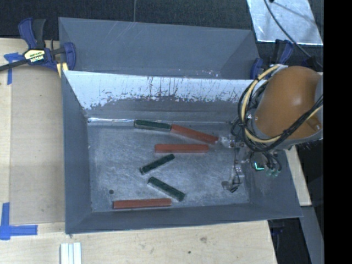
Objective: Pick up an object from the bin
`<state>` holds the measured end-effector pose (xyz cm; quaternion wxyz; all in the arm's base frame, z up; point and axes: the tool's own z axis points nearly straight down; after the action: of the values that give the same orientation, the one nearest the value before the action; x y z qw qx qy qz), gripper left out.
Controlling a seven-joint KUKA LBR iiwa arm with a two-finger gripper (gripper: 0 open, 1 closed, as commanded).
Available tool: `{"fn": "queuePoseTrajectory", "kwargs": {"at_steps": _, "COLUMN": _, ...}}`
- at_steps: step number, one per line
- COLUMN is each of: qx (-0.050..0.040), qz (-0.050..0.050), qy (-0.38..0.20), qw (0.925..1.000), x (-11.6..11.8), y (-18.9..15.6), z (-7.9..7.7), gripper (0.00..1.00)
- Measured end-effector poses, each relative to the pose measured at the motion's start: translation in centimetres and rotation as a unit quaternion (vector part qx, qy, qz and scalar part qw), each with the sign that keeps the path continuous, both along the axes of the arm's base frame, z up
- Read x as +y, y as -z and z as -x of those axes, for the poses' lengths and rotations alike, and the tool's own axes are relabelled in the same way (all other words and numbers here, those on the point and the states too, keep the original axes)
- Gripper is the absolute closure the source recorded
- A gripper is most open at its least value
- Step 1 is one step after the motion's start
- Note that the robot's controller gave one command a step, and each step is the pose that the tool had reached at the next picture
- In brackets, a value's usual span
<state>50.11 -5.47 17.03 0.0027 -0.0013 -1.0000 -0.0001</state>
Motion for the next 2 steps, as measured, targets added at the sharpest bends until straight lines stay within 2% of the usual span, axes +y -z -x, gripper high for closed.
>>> {"fn": "queuePoseTrajectory", "kwargs": {"at_steps": 1, "qx": -0.0052, "qz": 0.0, "qy": -0.069, "qw": 0.9976, "x": 3.4, "y": 10.3, "z": -8.9, "gripper": 0.0}}
{"fn": "queuePoseTrajectory", "kwargs": {"at_steps": 2, "qx": -0.007, "qz": 0.0, "qy": -0.078, "qw": 0.9969, "x": 5.4, "y": 6.8, "z": -8.0, "gripper": 0.0}}
